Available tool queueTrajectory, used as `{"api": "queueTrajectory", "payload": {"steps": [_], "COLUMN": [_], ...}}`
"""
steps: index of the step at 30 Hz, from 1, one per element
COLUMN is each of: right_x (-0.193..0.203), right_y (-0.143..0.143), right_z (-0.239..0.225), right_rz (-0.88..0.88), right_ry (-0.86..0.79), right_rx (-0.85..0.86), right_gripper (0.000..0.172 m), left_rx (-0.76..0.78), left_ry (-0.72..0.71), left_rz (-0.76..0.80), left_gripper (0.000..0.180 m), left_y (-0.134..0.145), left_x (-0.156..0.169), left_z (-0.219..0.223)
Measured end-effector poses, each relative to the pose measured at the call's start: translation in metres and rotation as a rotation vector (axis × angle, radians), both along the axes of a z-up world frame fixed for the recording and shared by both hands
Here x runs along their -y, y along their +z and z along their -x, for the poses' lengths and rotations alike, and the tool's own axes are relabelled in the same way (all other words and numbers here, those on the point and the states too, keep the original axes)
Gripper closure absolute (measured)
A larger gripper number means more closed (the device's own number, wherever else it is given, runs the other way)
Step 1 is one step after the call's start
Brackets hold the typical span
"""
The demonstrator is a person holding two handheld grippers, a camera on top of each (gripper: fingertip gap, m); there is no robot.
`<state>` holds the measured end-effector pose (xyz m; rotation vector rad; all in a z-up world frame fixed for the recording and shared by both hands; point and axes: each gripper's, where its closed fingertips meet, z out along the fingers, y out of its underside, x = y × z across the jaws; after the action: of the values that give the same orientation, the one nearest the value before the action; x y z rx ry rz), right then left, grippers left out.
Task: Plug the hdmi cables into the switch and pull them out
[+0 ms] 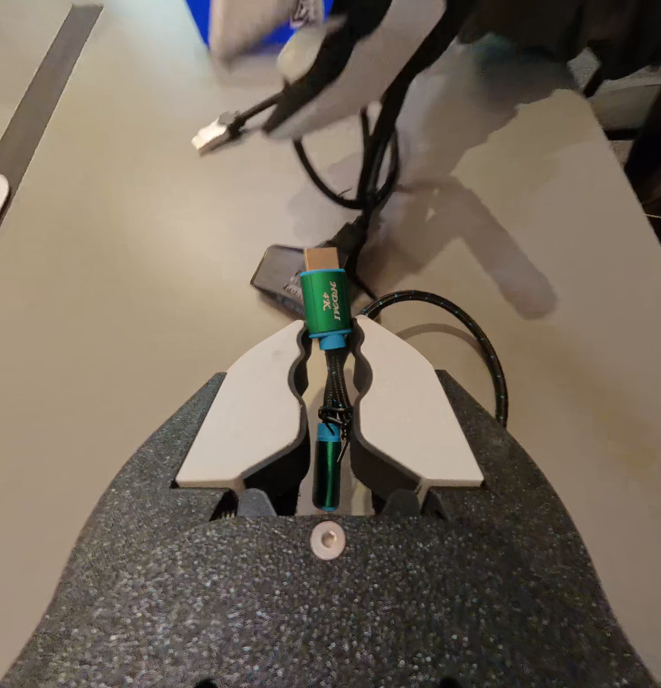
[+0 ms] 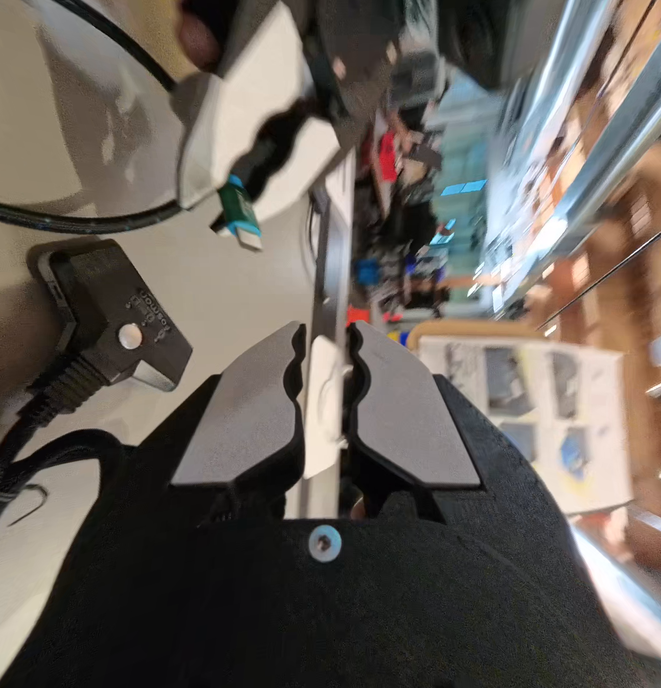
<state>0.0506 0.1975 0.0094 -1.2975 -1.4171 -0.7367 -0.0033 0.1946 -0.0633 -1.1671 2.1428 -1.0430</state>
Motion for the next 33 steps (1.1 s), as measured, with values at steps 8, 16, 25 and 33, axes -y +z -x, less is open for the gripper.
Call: {"api": "queueTrajectory", "payload": {"steps": [8, 16, 25, 33], "right_x": [0.0, 0.032, 0.079, 0.085], "right_y": [0.005, -0.085, -0.134, -0.137], "right_z": [0.013, -0.019, -0.023, -0.006], "right_rz": [0.508, 1.147, 1.501, 1.502], "right_ry": [-0.2, -0.515, -0.601, -0.553], "right_rx": [-0.398, -0.05, 0.046, -0.231], "right_gripper": [0.131, 0.109, 0.116, 0.122], "left_rx": [-0.11, -0.163, -0.183, -0.164], "left_ry": [0.159, 0.167, 0.152, 0.14], "left_rz": [0.013, -0.03, -0.087, -0.074], "left_gripper": [0.16, 0.16, 0.162, 0.163], "left_y": [-0.035, -0.057, -0.065, -0.065], "left_x": [-0.033, -0.03, -0.021, -0.018], "left_z": [0.003, 0.002, -0.003, -0.007]}}
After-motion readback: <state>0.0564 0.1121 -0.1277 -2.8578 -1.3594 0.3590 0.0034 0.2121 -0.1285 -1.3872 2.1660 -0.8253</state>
